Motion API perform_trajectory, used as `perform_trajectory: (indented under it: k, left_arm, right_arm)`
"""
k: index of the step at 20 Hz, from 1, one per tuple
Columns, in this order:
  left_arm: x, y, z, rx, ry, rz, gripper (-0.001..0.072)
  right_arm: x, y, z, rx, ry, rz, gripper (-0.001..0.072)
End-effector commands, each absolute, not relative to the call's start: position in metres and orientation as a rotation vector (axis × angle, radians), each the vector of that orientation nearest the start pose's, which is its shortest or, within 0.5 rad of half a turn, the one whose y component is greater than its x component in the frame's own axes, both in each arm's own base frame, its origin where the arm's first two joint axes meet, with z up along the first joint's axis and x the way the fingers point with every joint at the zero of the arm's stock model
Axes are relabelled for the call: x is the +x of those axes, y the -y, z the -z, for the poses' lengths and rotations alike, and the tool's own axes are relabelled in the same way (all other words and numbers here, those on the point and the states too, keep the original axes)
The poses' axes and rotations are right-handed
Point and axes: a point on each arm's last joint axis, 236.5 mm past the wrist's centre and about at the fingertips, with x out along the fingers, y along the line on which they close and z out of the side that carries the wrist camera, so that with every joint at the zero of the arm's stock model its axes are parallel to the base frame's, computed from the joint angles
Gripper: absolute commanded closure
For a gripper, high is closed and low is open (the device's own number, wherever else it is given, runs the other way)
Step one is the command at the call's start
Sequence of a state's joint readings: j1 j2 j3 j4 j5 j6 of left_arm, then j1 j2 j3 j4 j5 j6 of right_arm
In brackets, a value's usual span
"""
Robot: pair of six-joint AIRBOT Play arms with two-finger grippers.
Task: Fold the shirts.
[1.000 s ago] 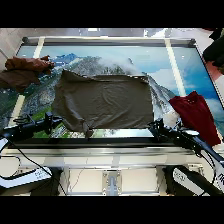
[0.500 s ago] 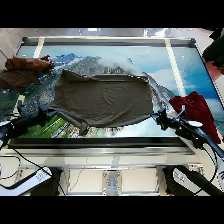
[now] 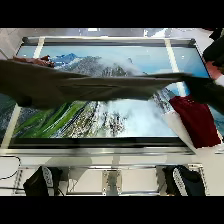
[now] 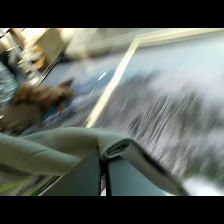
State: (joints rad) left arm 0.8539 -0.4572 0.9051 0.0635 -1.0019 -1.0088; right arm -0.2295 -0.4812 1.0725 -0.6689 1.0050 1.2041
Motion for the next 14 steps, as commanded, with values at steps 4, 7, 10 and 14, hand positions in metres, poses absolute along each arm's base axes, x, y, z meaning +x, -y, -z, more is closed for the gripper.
perform_trajectory:
  k: [4,7,10,14]
  left_arm:
    - [0.229,0.055,-0.491,-0.101,0.1,0.241,0.0697]
    - [0.244,0.044,-0.478,-0.001,-0.053,0.19,0.0697]
    - [0.297,0.034,-0.382,0.132,-0.436,0.138,0.0696]
    - [0.402,0.033,-0.26,0.174,-0.778,0.128,0.0696]
  right_arm:
    - [0.166,-0.049,-0.484,-0.078,0.071,-0.137,0.0704]
    - [0.198,-0.036,-0.484,-0.087,-0.002,-0.118,0.0704]
    - [0.264,-0.023,-0.435,-0.048,-0.218,-0.137,0.0704]
    - [0.357,-0.007,-0.286,0.064,-0.733,-0.213,0.0703]
